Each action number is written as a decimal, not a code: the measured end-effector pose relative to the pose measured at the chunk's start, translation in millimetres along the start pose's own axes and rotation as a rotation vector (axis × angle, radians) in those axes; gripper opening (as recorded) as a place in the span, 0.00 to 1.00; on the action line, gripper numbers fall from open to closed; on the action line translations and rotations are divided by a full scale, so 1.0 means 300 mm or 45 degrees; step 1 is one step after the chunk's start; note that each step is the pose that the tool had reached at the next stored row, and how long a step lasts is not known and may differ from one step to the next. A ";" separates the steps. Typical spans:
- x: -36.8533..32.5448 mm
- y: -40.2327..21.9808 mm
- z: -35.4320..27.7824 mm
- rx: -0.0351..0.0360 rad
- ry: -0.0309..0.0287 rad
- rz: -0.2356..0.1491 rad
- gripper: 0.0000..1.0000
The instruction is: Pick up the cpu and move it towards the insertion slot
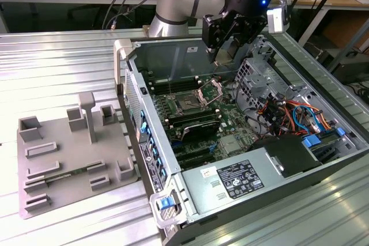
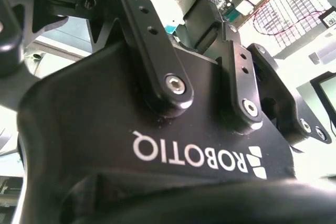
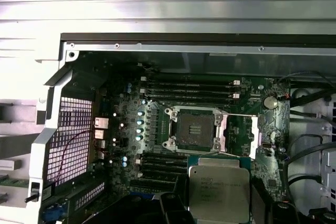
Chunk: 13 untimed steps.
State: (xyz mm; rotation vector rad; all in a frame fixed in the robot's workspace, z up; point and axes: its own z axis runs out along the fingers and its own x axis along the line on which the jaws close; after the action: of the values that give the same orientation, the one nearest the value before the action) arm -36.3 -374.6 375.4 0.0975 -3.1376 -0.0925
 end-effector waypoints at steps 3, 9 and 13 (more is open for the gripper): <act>-0.011 0.008 0.004 0.0000 -0.0001 0.000 0.55; -0.025 0.023 0.014 -0.0001 -0.0002 0.000 0.55; -0.032 0.032 0.023 -0.0002 -0.0002 0.000 0.55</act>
State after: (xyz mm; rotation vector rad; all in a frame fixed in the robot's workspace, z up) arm -27.3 -364.1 369.2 0.0976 -3.1377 -0.0928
